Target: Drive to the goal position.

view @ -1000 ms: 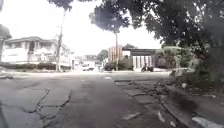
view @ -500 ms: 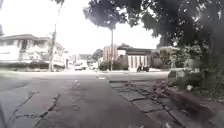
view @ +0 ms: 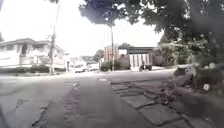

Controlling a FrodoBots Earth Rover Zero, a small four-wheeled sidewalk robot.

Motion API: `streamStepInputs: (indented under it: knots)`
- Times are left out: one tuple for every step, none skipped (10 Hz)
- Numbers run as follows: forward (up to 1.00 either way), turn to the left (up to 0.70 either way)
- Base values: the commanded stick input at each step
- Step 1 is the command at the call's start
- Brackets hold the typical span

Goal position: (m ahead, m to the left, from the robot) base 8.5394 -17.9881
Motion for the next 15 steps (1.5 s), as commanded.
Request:
streamStepInputs:
  knots:
    - [0.7,-0.13]
    - [0.7,-0.34]
    - [0.7,-0.35]
    - [0.7,-0.35]
    - [0.7,-0.35]
    - [0.7,-0.35]
    - [0.7,-0.35]
    - [0.7,-0.19]
    - [0.7,0.0]
    - [0.7,0.0]
    - [0.7,0.0]
    - [0.7,0.0]
    - [0.7,0.0]
    - [0.7,-0.02]
    - [0.7,-0.19]
